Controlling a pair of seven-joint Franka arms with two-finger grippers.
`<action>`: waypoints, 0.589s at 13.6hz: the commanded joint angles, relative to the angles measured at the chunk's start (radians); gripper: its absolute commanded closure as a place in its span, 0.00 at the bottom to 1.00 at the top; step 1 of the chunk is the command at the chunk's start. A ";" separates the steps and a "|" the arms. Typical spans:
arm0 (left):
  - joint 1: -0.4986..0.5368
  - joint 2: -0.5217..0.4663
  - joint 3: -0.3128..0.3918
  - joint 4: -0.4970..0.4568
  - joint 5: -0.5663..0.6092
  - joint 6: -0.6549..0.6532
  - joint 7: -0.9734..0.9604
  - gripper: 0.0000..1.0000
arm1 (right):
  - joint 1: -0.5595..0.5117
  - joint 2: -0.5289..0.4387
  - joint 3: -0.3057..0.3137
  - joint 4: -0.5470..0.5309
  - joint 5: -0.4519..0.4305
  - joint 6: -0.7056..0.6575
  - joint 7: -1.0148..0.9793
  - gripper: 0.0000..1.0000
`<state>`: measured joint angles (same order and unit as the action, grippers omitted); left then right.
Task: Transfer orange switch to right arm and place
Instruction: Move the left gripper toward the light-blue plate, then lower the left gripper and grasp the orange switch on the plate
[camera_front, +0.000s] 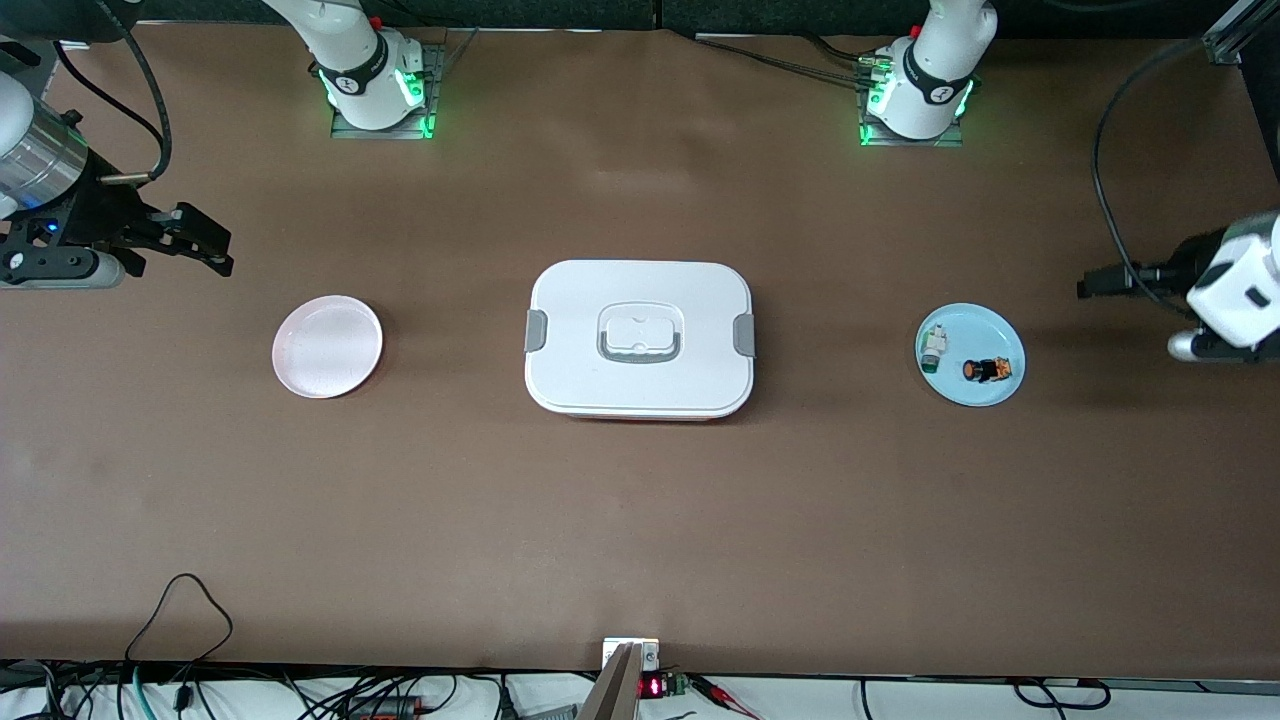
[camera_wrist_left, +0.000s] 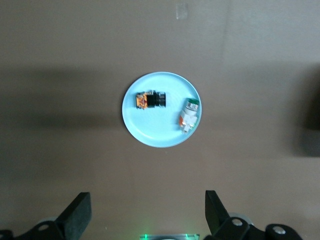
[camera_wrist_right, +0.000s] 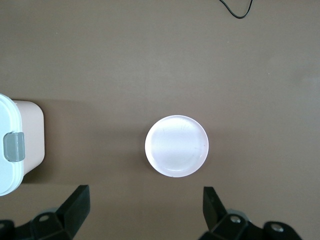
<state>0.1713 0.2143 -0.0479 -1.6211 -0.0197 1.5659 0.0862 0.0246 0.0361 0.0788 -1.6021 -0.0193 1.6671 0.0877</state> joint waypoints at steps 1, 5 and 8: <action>0.005 0.042 -0.003 -0.032 0.003 0.087 0.026 0.00 | -0.003 -0.001 0.001 0.014 0.013 -0.010 0.003 0.00; 0.007 0.048 -0.003 -0.239 0.024 0.380 0.026 0.00 | -0.003 -0.001 0.001 0.014 0.013 -0.010 0.003 0.00; 0.016 0.091 -0.003 -0.319 0.024 0.535 0.026 0.00 | -0.003 -0.001 0.001 0.014 0.015 -0.010 0.003 0.00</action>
<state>0.1780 0.3032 -0.0492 -1.8875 -0.0115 2.0268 0.0922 0.0246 0.0361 0.0788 -1.6016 -0.0192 1.6672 0.0876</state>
